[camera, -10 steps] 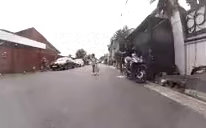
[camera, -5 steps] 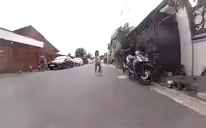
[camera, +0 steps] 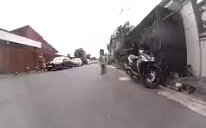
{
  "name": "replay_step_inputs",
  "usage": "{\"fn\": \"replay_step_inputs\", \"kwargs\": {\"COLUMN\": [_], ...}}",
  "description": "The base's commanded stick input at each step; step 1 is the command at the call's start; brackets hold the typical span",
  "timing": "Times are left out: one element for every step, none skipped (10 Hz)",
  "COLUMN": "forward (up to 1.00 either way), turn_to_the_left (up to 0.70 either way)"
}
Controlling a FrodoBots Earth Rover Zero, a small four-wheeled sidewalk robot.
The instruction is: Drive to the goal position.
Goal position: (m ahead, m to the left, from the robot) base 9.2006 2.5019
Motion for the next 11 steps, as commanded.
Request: {"fn": "replay_step_inputs", "kwargs": {"forward": [0.7,0.7,0.7,0.7,0.7,0.7,0.7,0.7,0.7,0.7,0.7], "turn_to_the_left": [0.11,0.35,0.35,0.32,0.1,0.0,0.0,0.0,0.0,0.0,0.0]}}
